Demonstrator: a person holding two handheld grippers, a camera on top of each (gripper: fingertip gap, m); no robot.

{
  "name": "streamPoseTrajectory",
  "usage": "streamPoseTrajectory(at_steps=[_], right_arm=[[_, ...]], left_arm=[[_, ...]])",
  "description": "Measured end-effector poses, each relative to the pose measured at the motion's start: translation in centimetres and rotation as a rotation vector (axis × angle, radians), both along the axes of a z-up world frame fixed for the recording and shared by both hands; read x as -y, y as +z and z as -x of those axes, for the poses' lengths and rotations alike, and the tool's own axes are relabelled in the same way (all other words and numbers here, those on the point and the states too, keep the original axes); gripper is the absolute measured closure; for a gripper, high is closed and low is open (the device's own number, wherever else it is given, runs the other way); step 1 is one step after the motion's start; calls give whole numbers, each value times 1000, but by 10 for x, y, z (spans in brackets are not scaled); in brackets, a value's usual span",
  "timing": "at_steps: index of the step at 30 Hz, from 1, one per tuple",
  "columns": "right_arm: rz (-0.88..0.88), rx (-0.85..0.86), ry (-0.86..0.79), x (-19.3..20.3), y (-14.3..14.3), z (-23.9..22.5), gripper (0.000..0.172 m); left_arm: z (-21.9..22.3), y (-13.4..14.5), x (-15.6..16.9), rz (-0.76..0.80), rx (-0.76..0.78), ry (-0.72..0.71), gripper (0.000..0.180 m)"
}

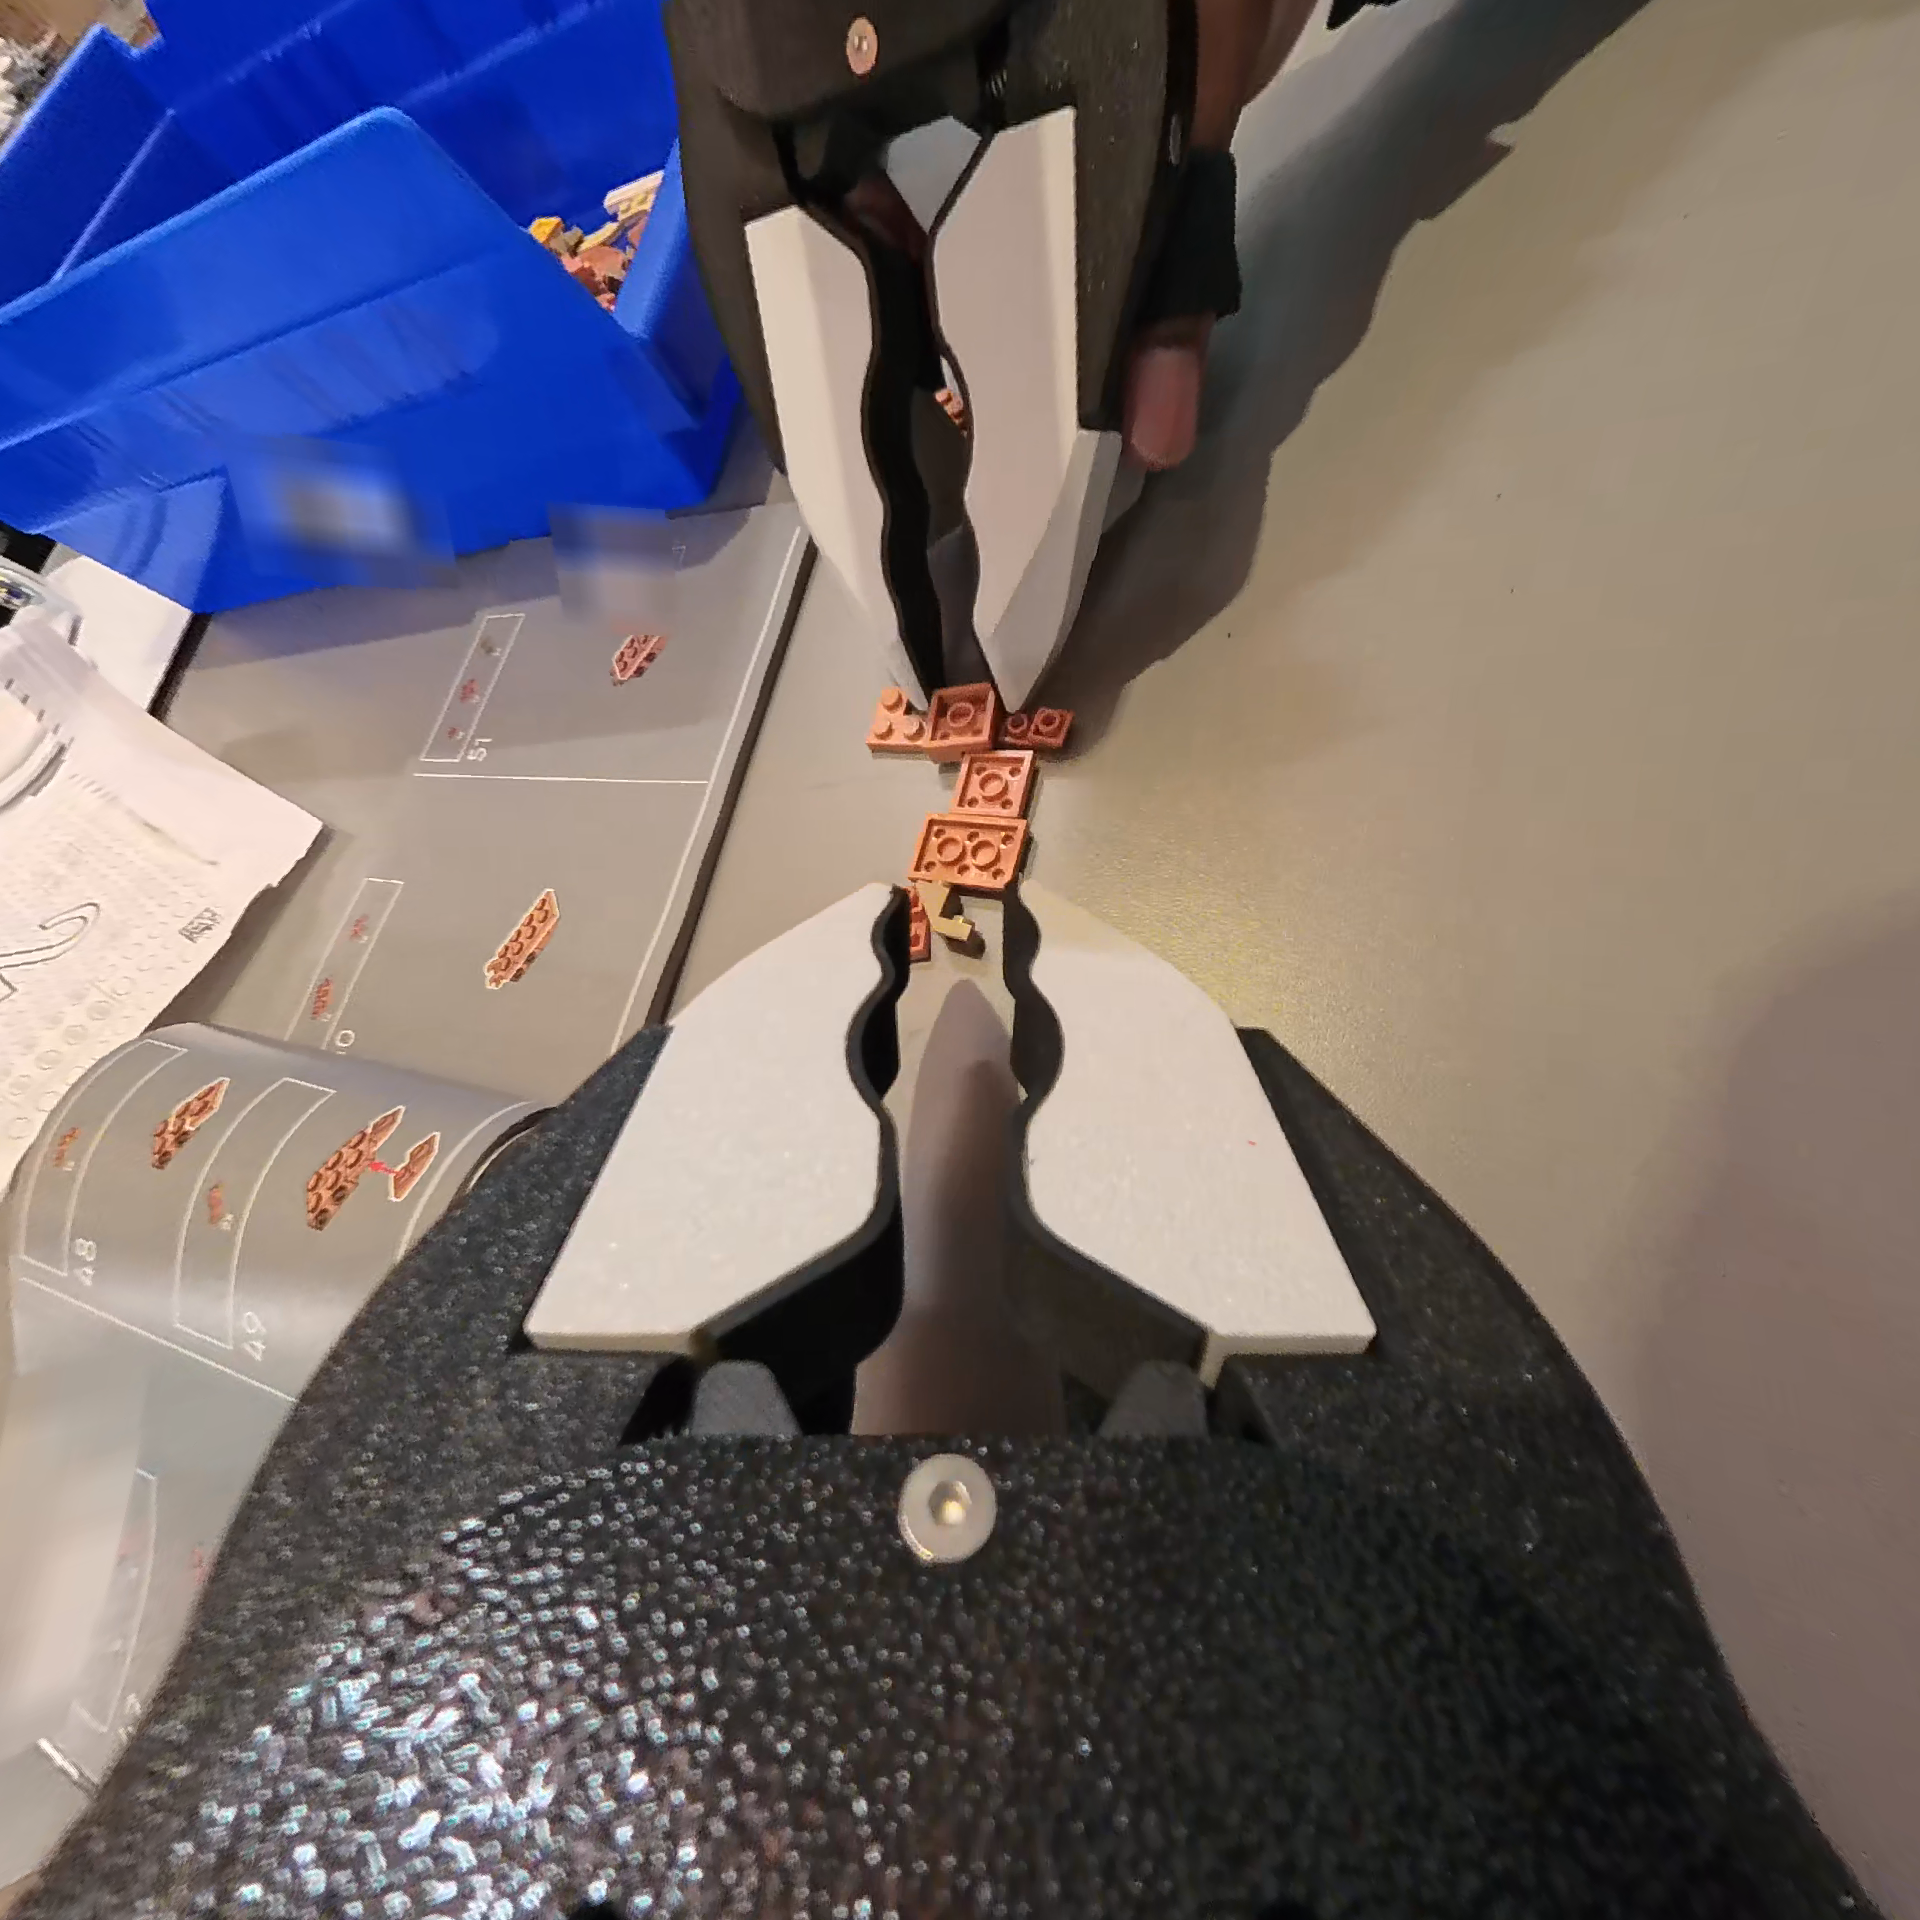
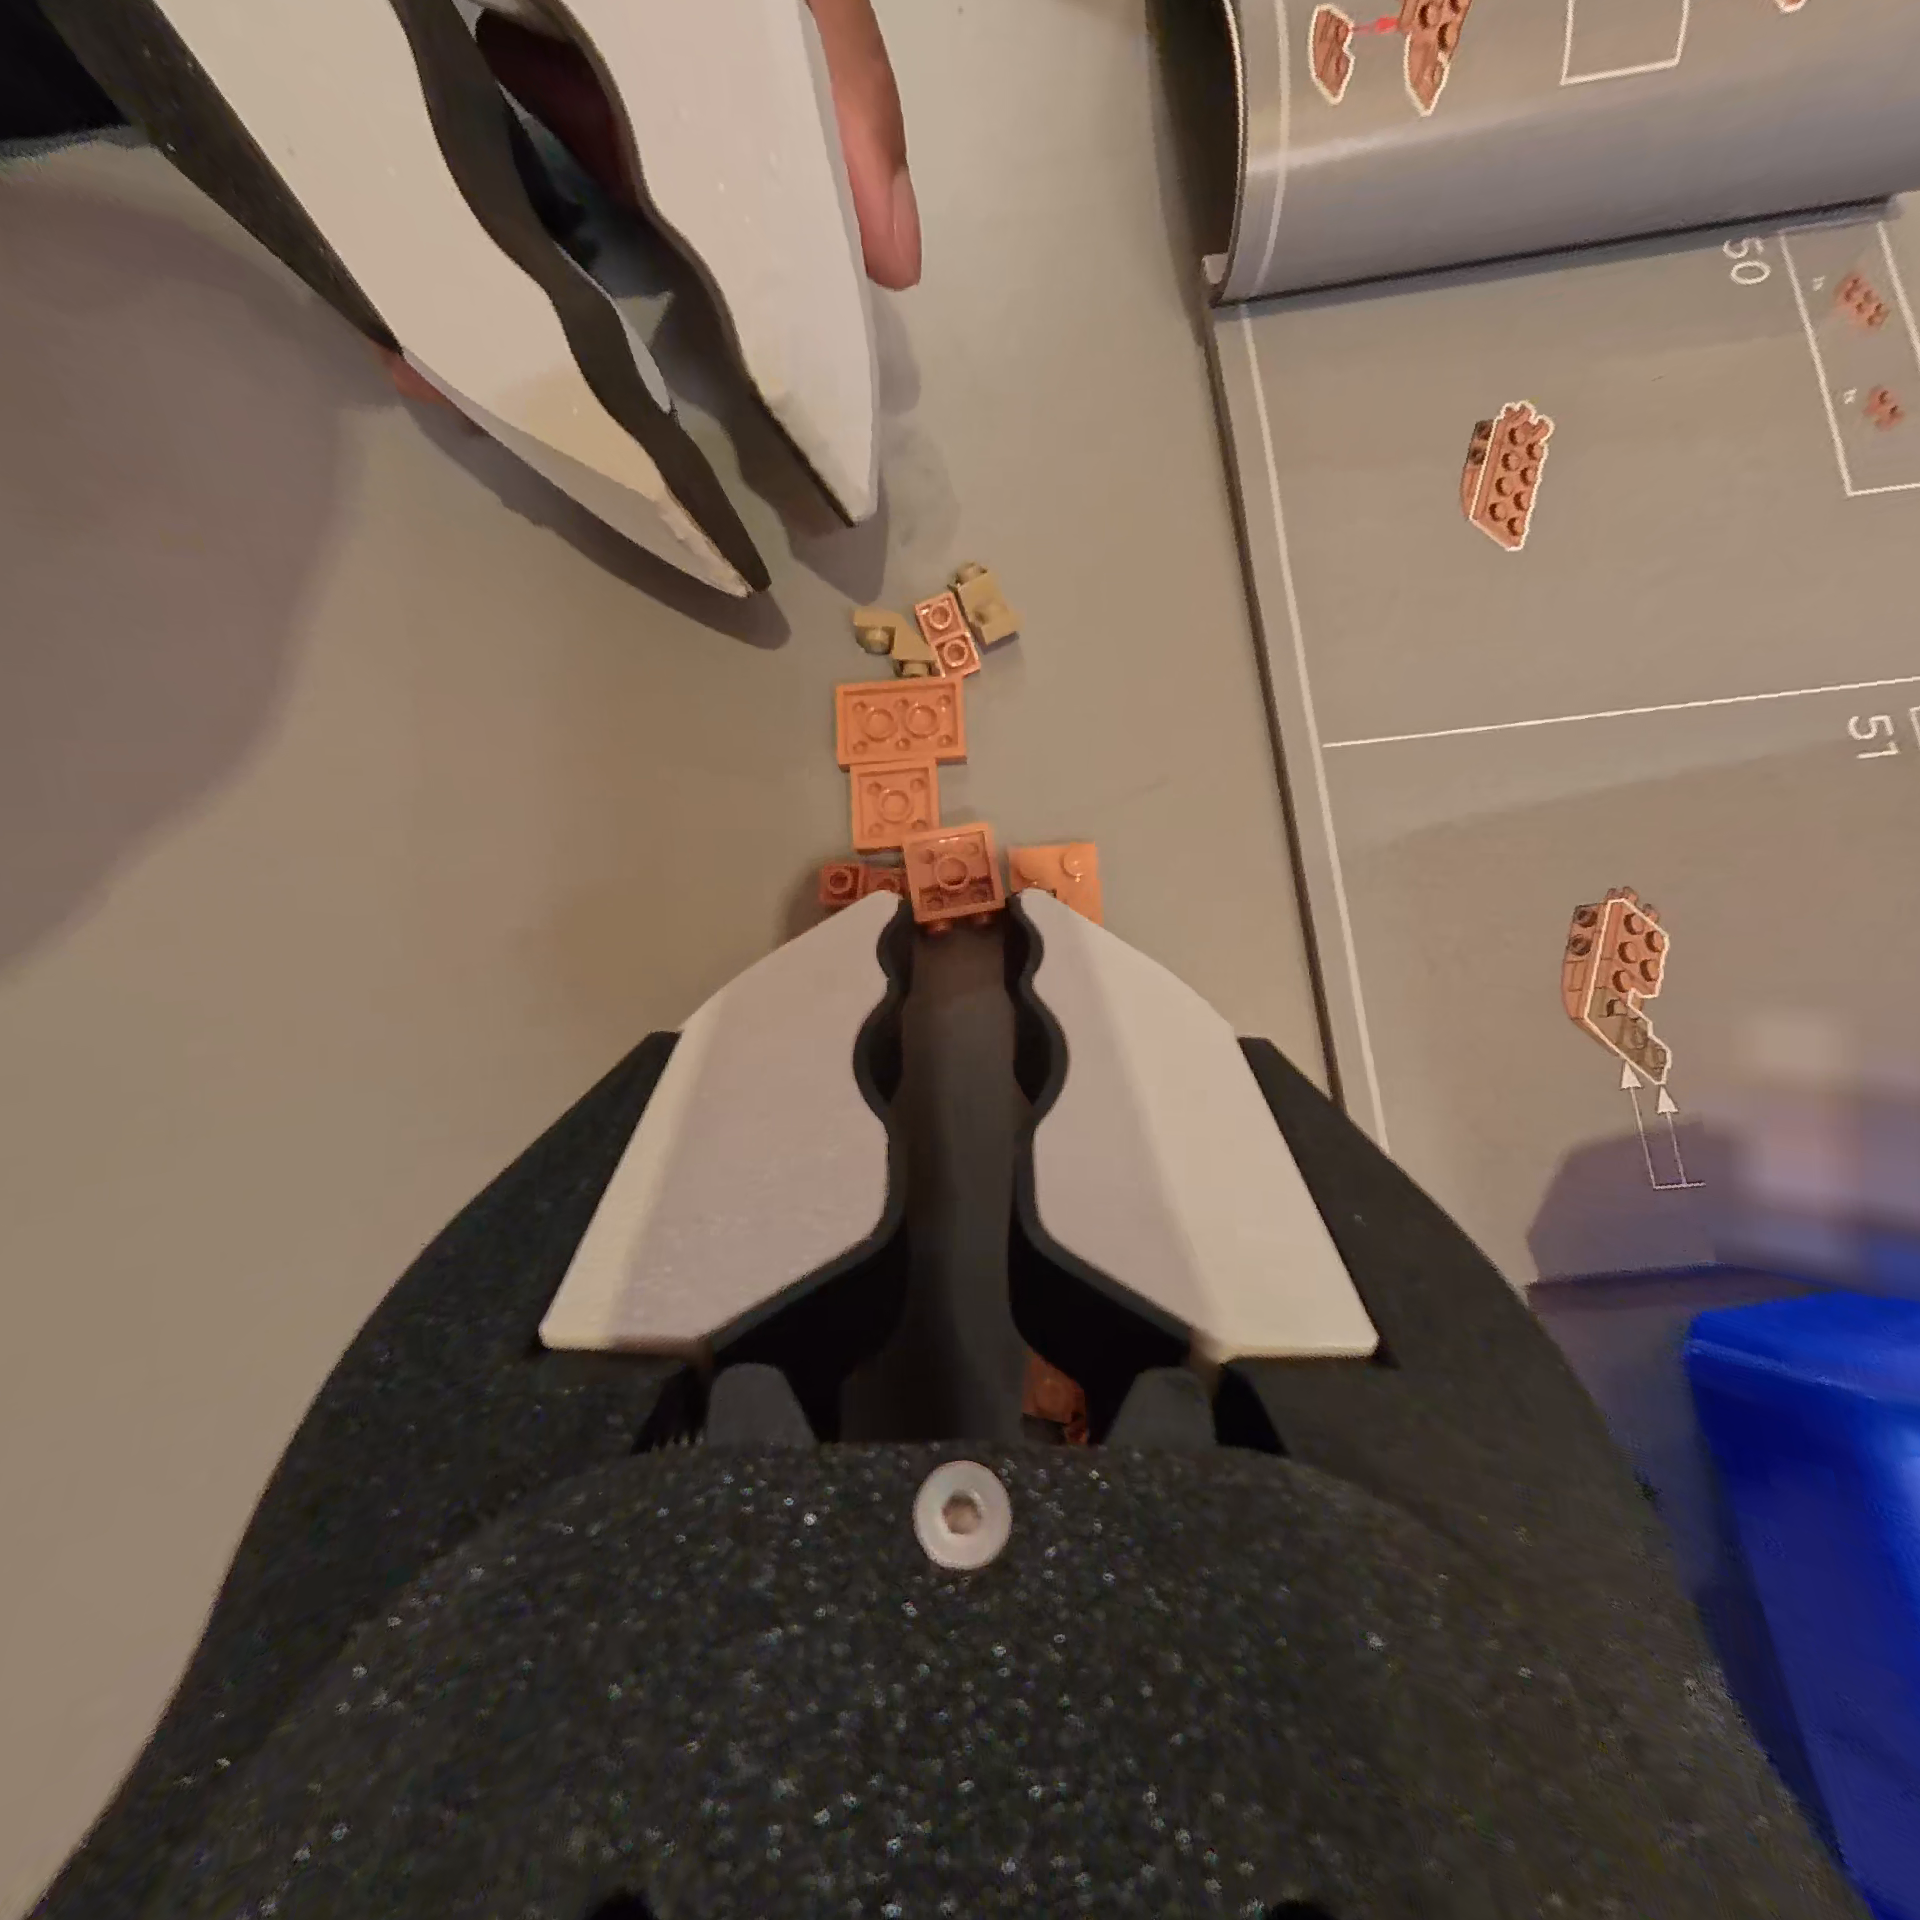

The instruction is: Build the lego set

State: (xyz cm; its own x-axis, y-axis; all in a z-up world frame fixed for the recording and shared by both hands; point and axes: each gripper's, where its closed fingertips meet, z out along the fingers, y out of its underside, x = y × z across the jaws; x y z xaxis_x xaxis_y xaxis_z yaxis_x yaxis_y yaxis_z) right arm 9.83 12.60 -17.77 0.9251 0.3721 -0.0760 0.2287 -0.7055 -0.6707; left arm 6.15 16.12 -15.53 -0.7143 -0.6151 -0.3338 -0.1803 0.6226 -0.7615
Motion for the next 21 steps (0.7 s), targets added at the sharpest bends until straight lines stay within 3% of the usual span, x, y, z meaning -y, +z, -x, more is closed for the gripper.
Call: streamPoseTrajectory(at_steps=[6, 13, 21], right_arm=[[-40, -86, -17, 0, 13, 5, 155], [-52, -591, 13, -1, 46, 46, 155], [-9, -663, 30, -1, 43, 60, 155]], left_arm=[[-1, 1, 1, -1, 12, -2, 162], [1, 24, 19, 54, 218, -99, 157], [10, 24, 31, -68, 350, -208, 163]])
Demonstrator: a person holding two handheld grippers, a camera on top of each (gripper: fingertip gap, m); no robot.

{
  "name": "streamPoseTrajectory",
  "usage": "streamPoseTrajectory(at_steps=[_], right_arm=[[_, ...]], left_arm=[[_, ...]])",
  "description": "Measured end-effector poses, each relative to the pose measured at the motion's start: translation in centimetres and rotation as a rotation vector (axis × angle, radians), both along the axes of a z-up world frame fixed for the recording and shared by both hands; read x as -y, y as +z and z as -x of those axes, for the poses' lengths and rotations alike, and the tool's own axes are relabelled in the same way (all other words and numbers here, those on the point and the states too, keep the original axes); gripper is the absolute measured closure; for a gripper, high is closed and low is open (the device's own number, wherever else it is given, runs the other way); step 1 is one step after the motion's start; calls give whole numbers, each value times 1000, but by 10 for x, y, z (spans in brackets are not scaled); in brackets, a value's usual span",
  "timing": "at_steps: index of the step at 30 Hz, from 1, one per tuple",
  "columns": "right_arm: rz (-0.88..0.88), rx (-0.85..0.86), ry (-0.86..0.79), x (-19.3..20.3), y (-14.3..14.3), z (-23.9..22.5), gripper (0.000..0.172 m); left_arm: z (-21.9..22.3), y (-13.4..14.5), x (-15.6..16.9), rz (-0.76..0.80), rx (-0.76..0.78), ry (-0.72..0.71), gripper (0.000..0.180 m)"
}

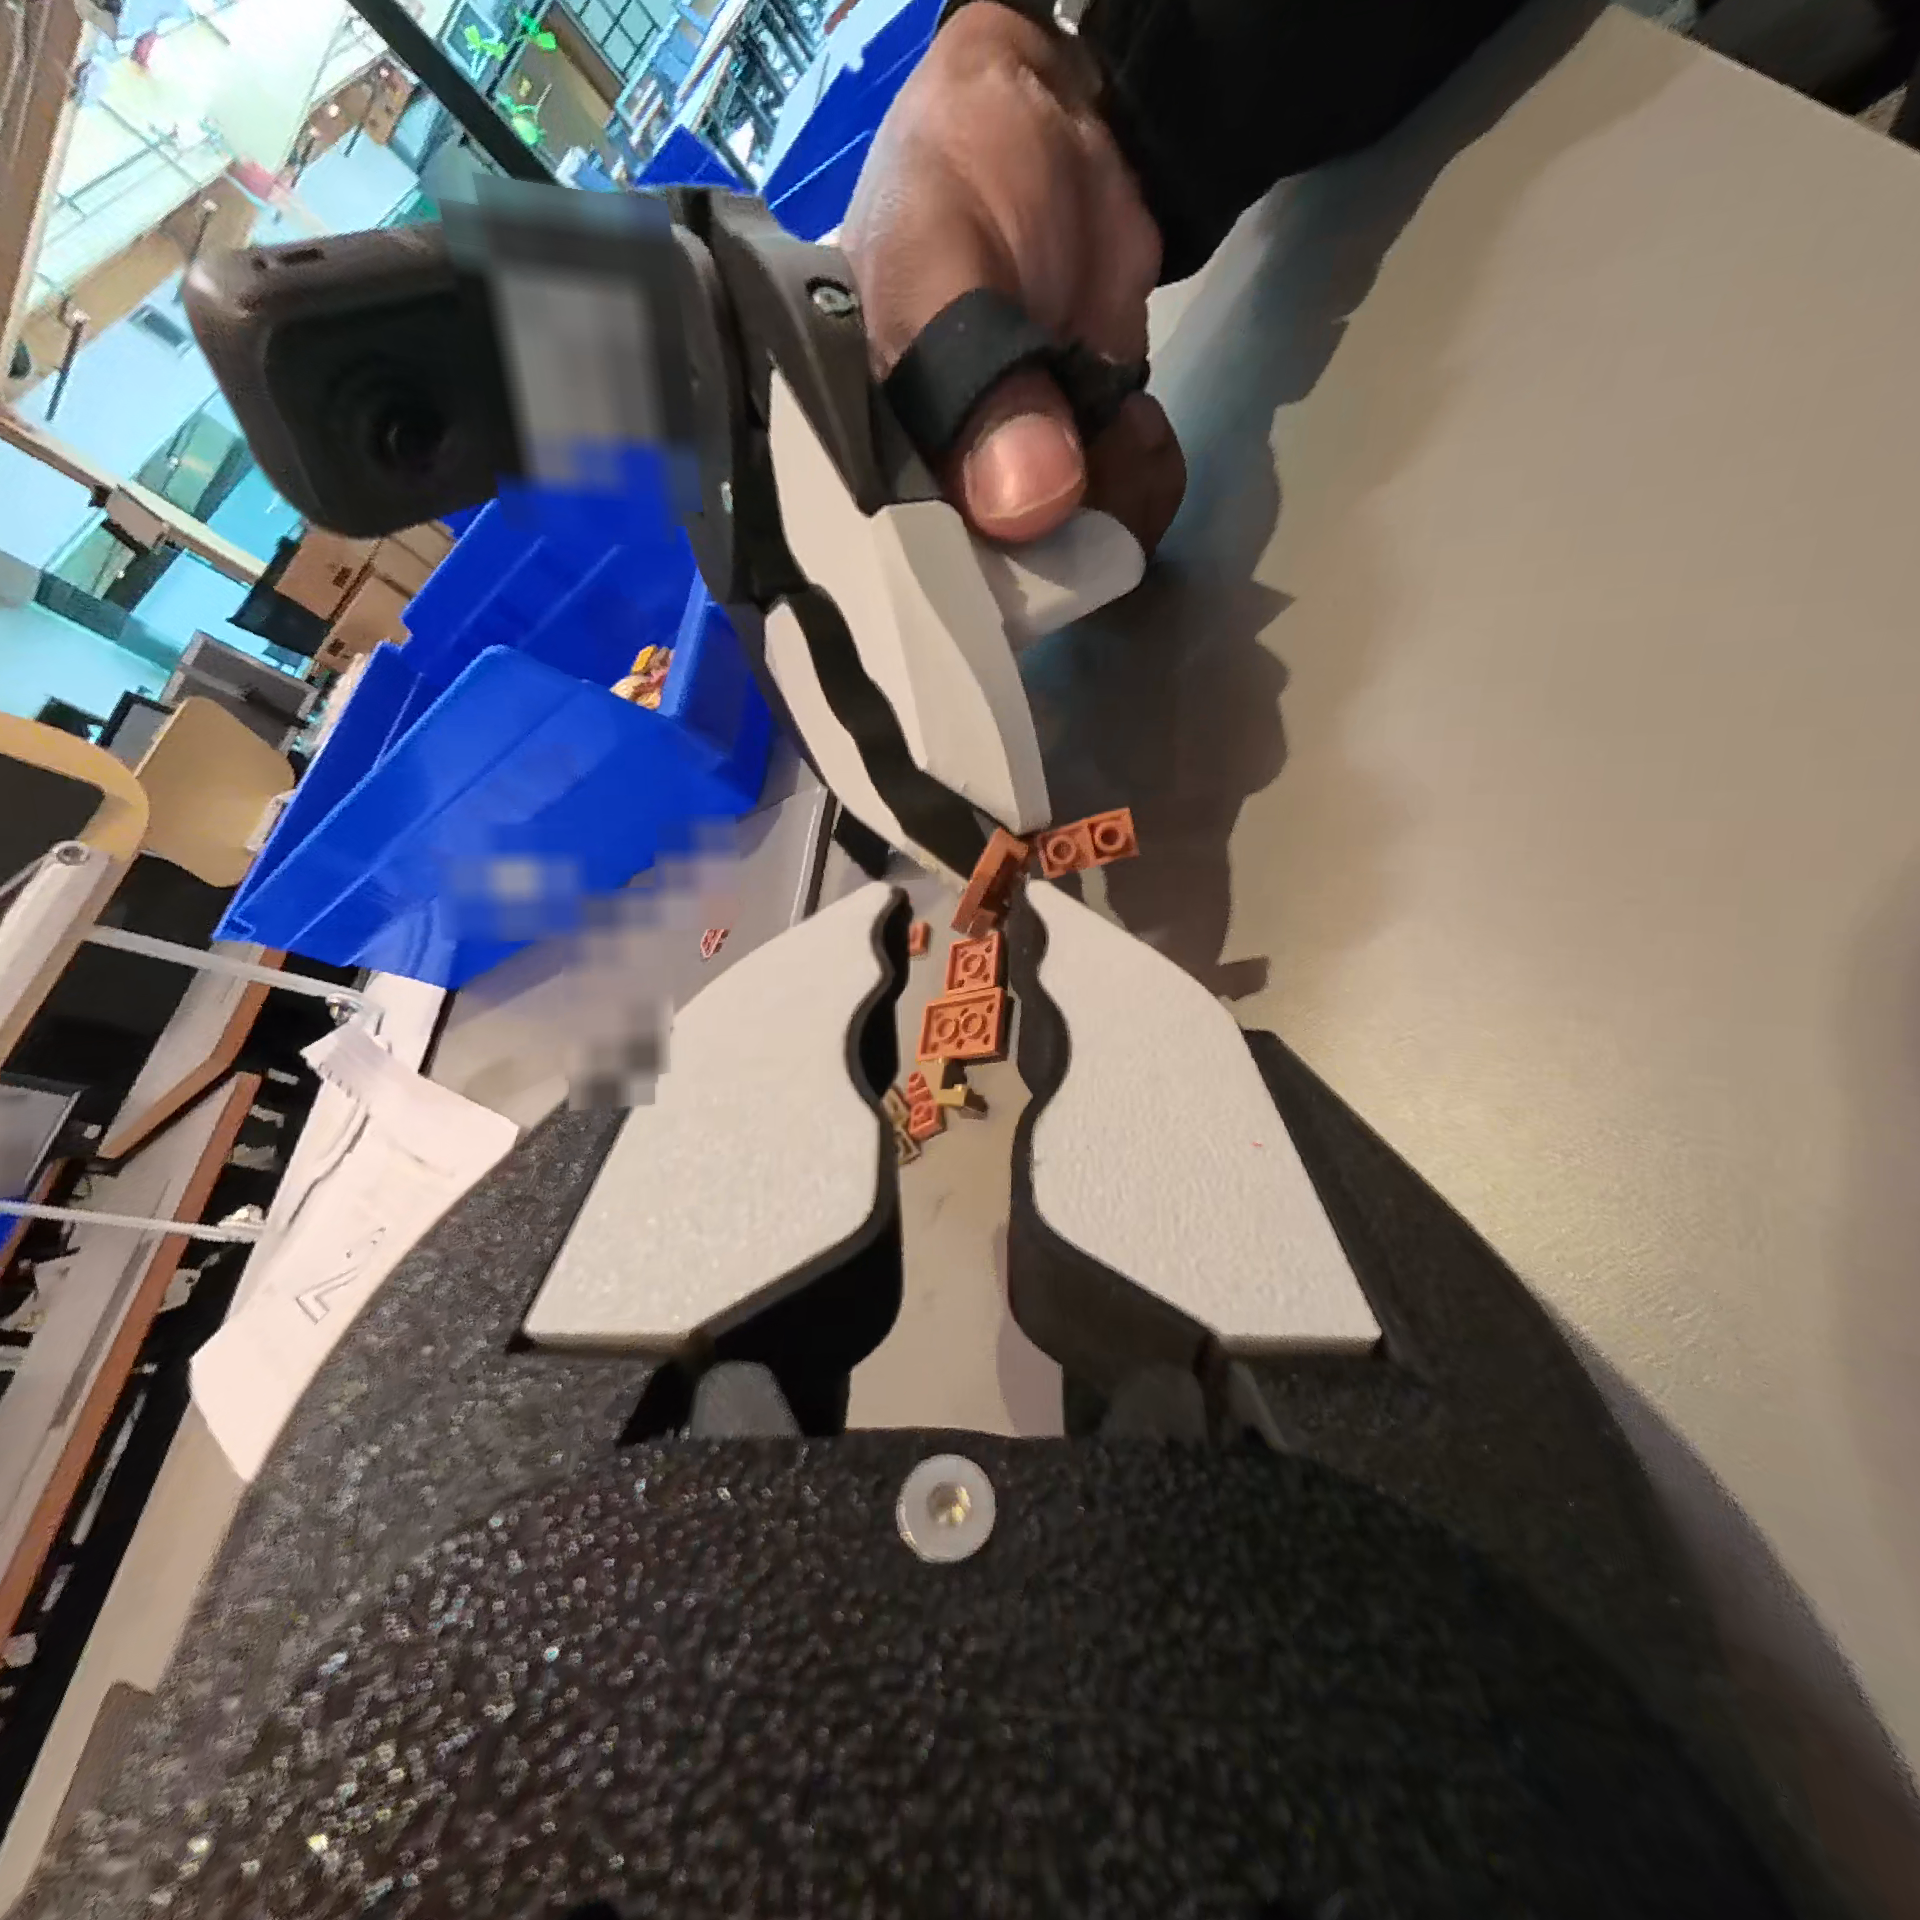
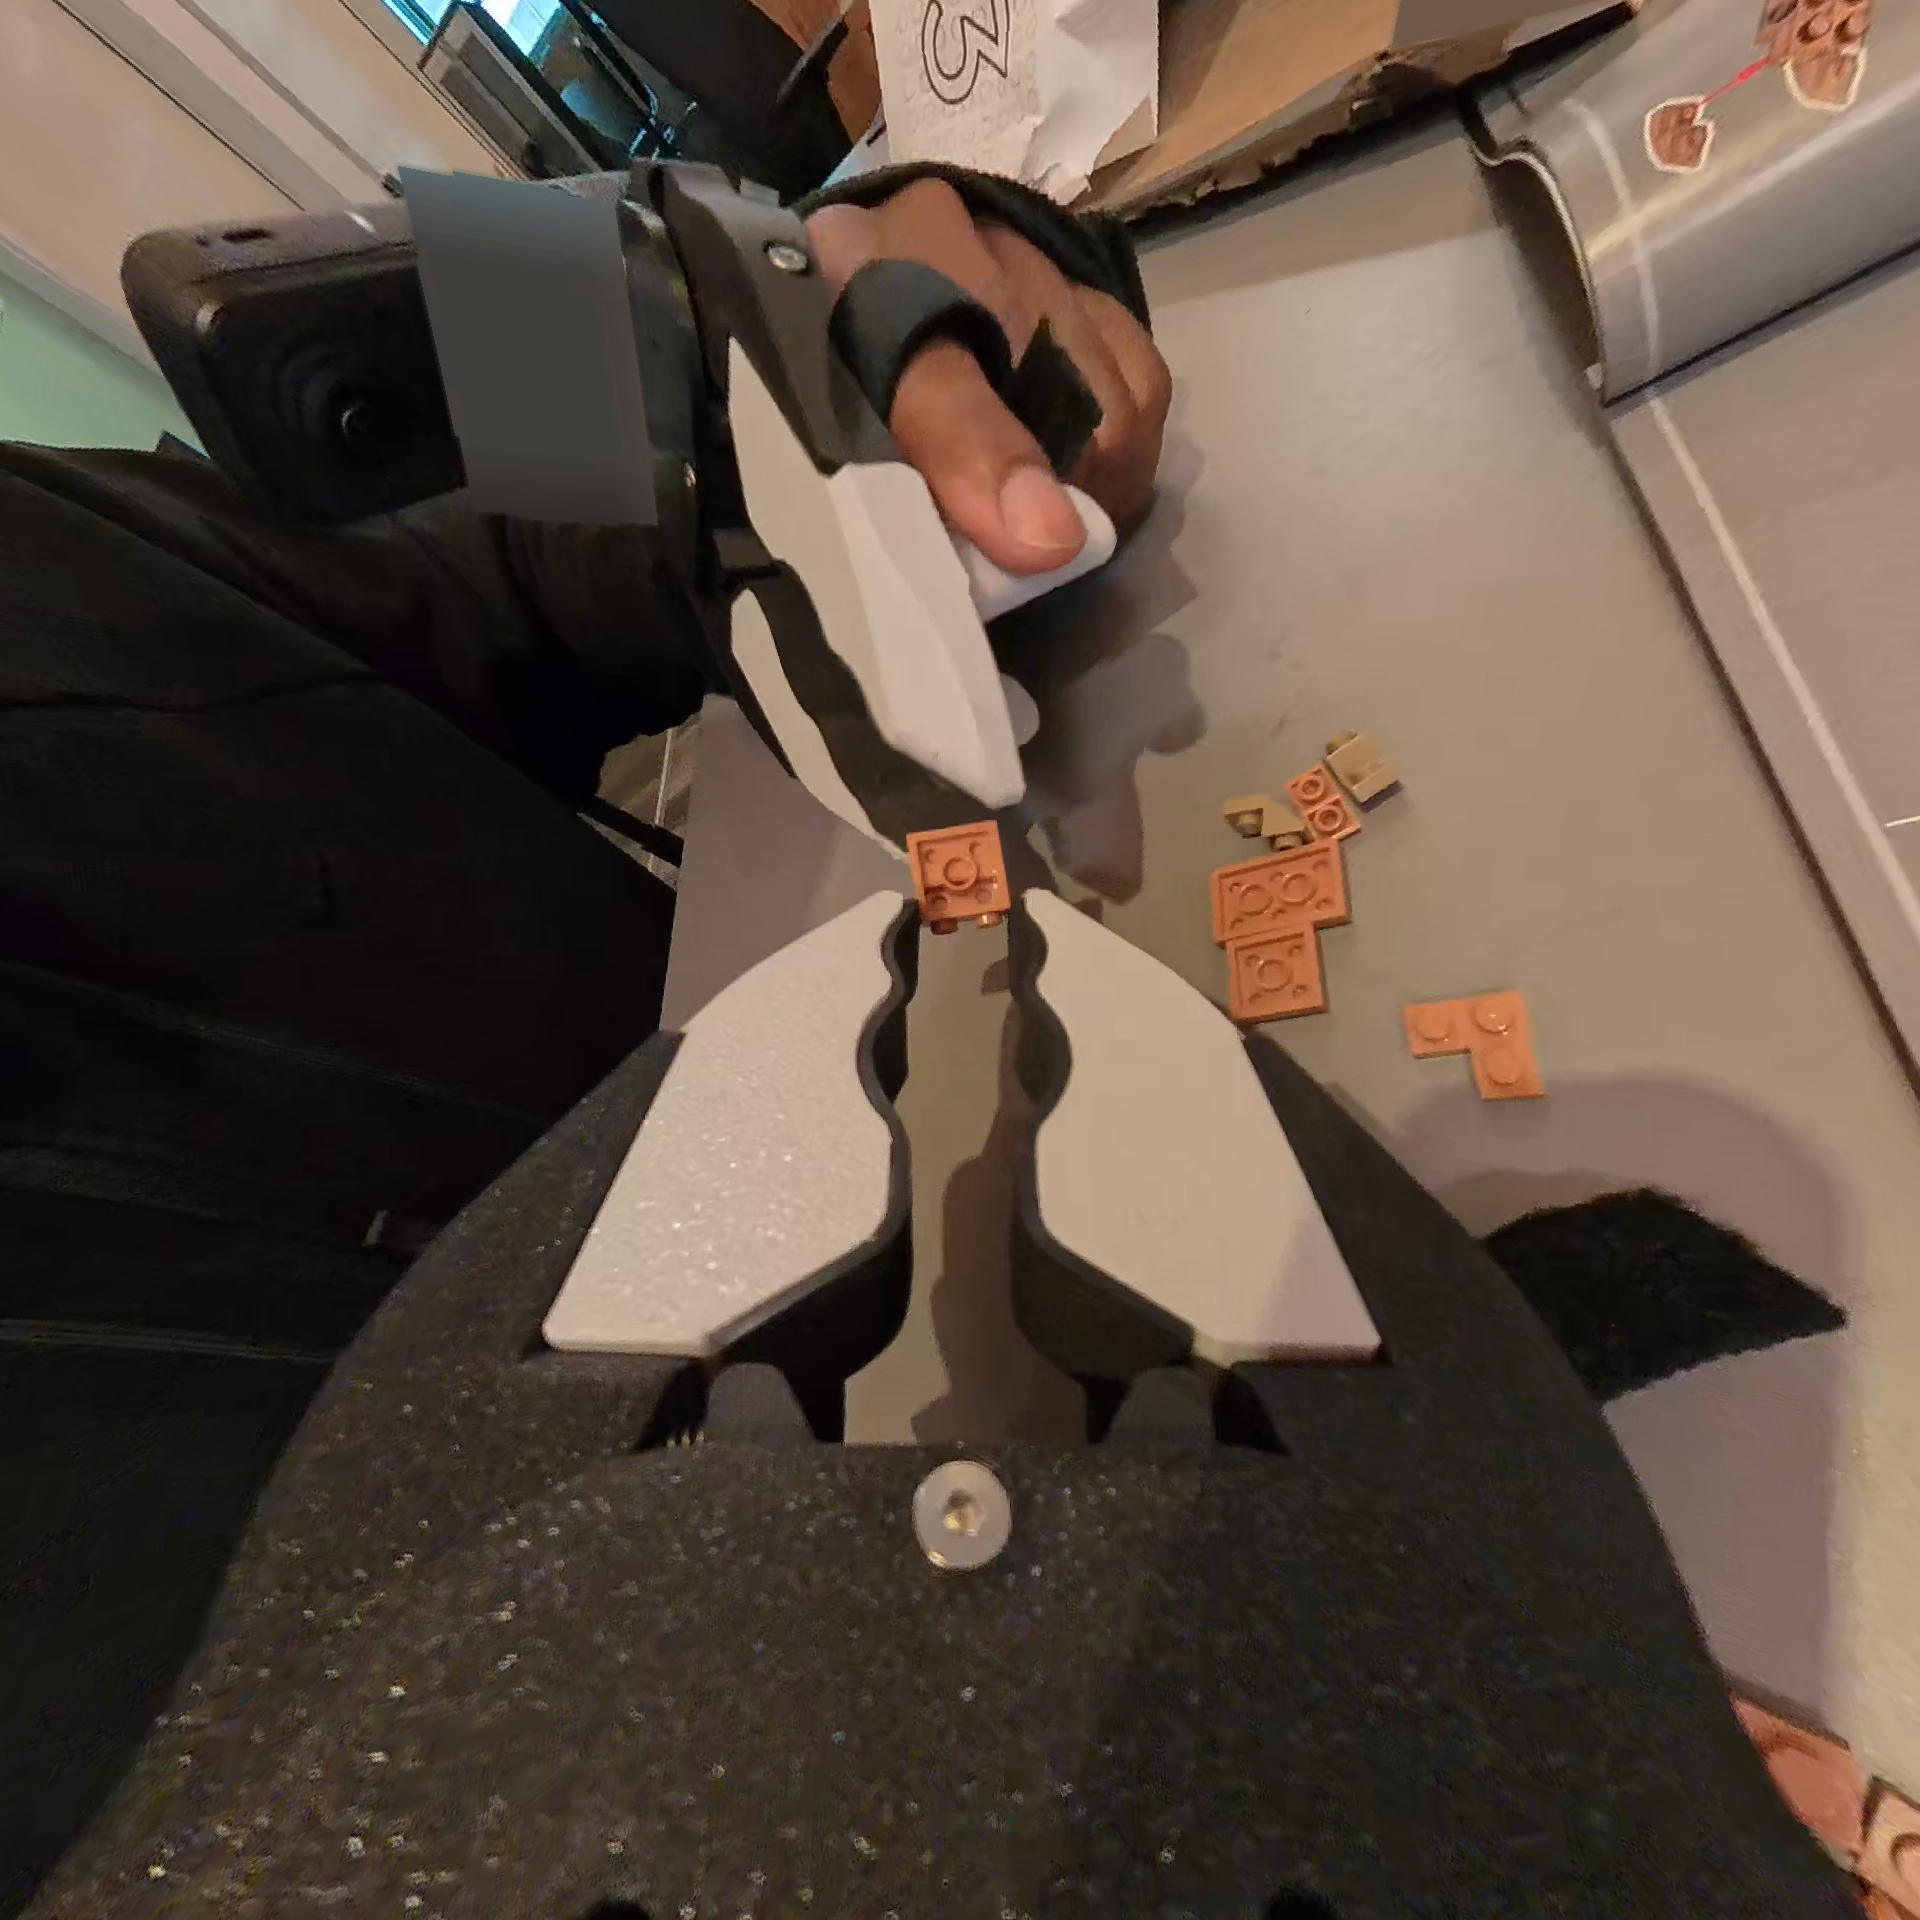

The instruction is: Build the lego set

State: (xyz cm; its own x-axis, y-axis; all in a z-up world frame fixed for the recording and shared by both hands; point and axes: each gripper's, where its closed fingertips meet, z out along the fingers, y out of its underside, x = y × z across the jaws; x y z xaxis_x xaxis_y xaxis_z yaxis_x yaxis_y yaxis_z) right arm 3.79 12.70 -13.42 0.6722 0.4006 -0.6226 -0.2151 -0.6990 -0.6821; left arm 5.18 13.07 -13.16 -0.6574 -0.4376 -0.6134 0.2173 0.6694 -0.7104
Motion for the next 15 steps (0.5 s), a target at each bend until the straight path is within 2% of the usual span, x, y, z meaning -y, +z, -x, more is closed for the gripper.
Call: streamPoseTrajectory(at_steps=[2, 7, 12, 15], right_arm=[[2, 12, -6, -1, -1, -1, 156], [0, 59, -20, -4, -4, -5, 155], [-88, 250, -30, -5, -5, -17, 150], [-201, 421, -47, -7, 0, -26, 149]], left_arm=[[1, -2, 2, -22, 6, -15, 171], [-2, -8, -1, -50, -28, 17, 172], [-7, -13, -11, 42, -218, 126, 172], [-8, -13, -17, 192, -413, 204, 172]])
